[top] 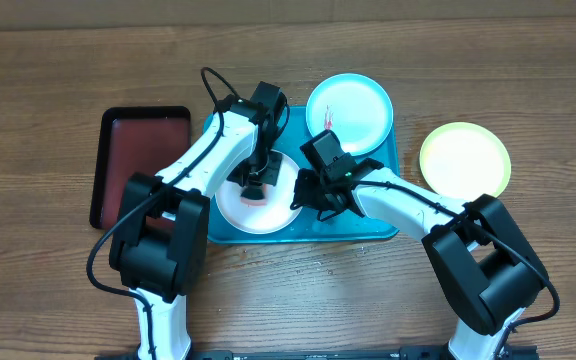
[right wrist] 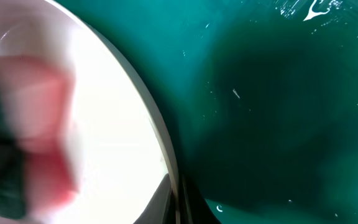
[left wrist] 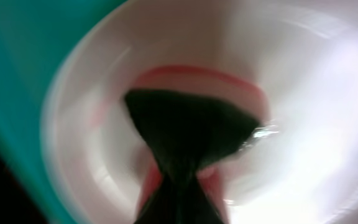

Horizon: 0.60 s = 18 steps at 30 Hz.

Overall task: Clean dirty plates on tray and stack at the side
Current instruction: 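Scrub the white plate with the sponge while the right gripper holds it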

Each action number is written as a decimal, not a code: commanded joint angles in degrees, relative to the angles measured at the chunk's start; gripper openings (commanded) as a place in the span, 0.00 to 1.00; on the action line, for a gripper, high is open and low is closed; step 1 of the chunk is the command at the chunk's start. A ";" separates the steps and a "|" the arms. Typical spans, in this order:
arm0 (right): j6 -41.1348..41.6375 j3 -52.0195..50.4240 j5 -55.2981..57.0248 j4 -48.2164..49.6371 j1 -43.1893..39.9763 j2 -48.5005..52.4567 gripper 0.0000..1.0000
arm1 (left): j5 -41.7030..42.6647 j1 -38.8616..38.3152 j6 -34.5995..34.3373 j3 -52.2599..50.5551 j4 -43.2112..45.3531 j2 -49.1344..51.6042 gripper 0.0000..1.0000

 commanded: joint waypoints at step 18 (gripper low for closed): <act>-0.39 0.46 -0.39 0.09 0.15 0.96 0.04 | 4.42 0.39 4.44 -0.59 0.52 -0.17 0.04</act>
